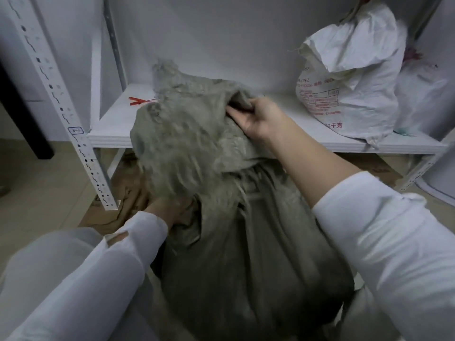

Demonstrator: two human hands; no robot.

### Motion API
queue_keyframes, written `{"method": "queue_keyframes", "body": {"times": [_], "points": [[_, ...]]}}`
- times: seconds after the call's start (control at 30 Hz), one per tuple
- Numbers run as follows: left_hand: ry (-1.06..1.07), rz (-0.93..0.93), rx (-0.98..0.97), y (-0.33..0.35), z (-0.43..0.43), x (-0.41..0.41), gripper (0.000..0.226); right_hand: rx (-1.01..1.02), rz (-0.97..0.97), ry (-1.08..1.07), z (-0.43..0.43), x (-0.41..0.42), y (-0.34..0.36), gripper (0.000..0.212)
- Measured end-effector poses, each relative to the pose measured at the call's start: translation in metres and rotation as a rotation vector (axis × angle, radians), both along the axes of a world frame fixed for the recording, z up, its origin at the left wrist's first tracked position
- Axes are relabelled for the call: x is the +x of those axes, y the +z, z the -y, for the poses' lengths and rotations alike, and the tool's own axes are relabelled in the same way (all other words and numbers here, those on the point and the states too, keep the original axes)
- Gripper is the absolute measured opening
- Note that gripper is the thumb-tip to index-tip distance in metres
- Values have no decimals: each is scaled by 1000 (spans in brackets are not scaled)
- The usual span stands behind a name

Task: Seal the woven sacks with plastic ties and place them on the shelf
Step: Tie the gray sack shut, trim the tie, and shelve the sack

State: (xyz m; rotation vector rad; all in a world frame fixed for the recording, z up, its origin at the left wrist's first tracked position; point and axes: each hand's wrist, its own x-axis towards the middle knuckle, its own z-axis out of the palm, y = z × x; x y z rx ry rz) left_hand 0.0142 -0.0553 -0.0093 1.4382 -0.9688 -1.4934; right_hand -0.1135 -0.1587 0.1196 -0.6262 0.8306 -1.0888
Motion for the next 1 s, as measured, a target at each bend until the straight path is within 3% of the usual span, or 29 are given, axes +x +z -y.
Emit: {"method": "queue_keyframes", "body": {"times": [0.07,0.17,0.3,0.37,0.47,0.6,0.67,0.83,0.9,1.0], "points": [[-65,-11,14,8,4,-6,8,5,-75,64,-2,10,1,33],[-106,-248,-50,19,4,-12,31,-88,-232,188,-3,11,-14,46],[77,-367,-147,24,5,-2,28,-259,-551,-64,8,-26,-50,28],[112,-368,-135,21,7,3,37,-312,-820,-134,12,-61,-71,64],[121,-371,-131,19,8,6,35,-260,-991,88,6,-104,-101,120],[107,-449,-167,25,9,-1,22,-271,-1012,305,-4,-115,-134,136],[76,-481,-189,26,10,-4,24,-305,-967,365,-2,-109,-148,130],[32,-472,-215,32,12,-8,26,-447,-910,442,-26,-87,-142,56],[32,-463,-228,33,14,-10,23,-462,-829,380,-32,-82,-140,54],[0,-500,-246,35,17,-15,24,-442,-592,214,-38,-77,-139,68]]}}
